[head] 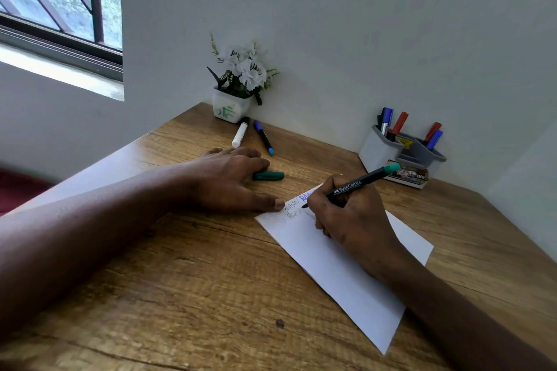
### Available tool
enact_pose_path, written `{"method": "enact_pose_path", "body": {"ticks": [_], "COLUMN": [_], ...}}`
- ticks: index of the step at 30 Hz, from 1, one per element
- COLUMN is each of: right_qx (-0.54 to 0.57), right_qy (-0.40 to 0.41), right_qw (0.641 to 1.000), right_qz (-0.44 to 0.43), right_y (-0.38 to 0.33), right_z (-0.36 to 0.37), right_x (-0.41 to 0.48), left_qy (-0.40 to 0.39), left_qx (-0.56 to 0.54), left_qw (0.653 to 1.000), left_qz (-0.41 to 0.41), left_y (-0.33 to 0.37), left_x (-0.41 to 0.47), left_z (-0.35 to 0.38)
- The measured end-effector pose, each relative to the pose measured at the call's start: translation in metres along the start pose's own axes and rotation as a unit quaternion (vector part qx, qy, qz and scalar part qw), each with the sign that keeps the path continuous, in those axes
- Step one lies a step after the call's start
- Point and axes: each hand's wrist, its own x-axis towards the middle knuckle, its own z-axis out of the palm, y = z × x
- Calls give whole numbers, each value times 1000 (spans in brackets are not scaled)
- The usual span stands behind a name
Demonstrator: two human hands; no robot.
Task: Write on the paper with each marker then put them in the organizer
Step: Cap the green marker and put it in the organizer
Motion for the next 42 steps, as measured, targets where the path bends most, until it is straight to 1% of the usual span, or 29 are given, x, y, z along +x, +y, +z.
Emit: {"method": "enact_pose_path", "body": {"ticks": [5, 11, 16, 18, 20, 22, 24, 26, 28, 31, 34, 36, 39, 42], "right_qx": [-13, -1, -2, 11, 58, 133, 202, 263, 325, 376, 391, 401, 373, 354], "right_qy": [-8, -14, 0, -1, 7, 24, 30, 19, -4, -44, -45, -52, -61, -64], "right_qw": [1000, 1000, 1000, 999, 996, 985, 970, 953, 933, 915, 910, 906, 919, 929], "right_qz": [2, 8, 15, 30, 68, 109, 133, 146, 154, 138, 130, 124, 112, 90], "right_y": [-2, -1, -1, -2, -1, 0, 1, 2, 3, 6, 8, 10, 10, 10], "right_z": [0, -1, -1, -1, -3, -7, -11, -14, -17, -21, -24, -25, -27, -28], "right_x": [0, -1, -1, -2, 0, 3, 5, 6, 7, 9, 10, 11, 11, 10], "left_qy": [1, 0, 4, 6, 11, 41, 116, 209, 256, 273, 300, 296, 261, 259], "left_qx": [-1, 1, -1, -1, -5, -18, -24, -3, 15, 56, 84, 89, 83, 40], "left_qw": [1000, 1000, 1000, 1000, 1000, 999, 992, 974, 959, 953, 945, 948, 960, 963], "left_qz": [2, 4, 10, 16, 20, 26, 44, 83, 118, 121, 100, 80, 63, 63], "left_y": [-1, -2, -3, -4, -6, -7, -8, -6, 0, 3, 3, 3, 1, 0], "left_x": [0, 1, 3, 4, 4, 3, 1, -2, -1, 4, 7, 7, 10, 9], "left_z": [0, 0, 1, 1, 2, 4, 8, 13, 15, 19, 20, 21, 21, 20]}}
